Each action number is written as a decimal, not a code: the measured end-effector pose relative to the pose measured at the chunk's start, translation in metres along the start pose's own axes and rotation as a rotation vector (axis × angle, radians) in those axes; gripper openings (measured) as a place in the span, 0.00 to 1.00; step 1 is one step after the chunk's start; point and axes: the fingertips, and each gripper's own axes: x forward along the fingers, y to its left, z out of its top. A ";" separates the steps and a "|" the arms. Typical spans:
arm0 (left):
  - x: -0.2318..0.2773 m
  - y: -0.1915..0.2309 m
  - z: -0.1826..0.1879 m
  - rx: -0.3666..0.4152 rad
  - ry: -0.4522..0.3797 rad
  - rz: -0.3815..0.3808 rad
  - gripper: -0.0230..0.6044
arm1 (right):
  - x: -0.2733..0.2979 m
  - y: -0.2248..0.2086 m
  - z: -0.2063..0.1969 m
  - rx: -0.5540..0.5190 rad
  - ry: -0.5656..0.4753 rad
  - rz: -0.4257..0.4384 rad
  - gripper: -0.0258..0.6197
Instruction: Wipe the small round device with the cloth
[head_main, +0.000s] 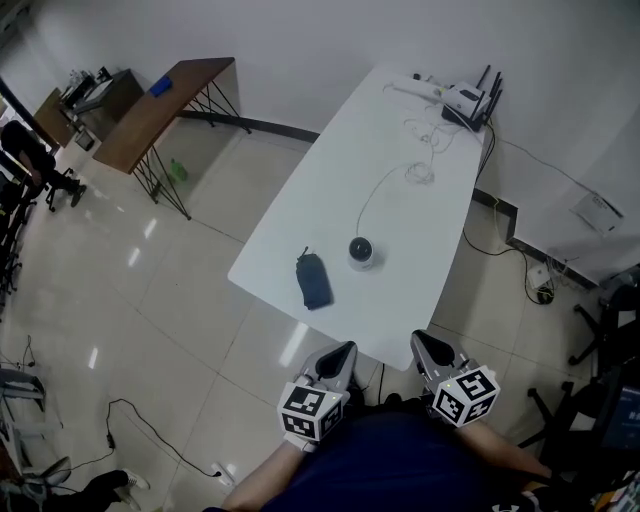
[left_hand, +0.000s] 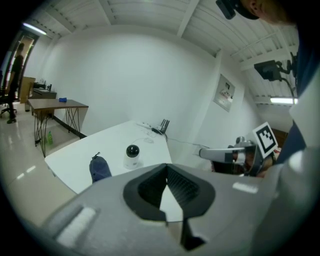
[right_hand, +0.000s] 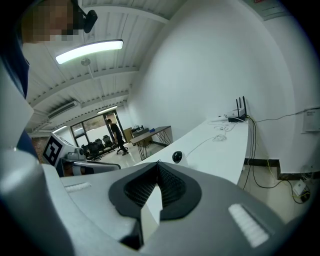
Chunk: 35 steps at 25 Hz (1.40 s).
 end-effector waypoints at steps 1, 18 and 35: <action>0.000 0.007 0.001 -0.005 -0.001 -0.005 0.04 | 0.004 0.002 0.001 -0.003 0.002 -0.008 0.06; 0.041 0.149 0.012 0.029 0.040 0.202 0.05 | 0.059 -0.012 0.027 -0.047 0.017 -0.046 0.06; 0.116 0.258 -0.061 -0.368 0.343 0.490 0.44 | 0.082 -0.084 0.060 -0.044 0.027 0.143 0.06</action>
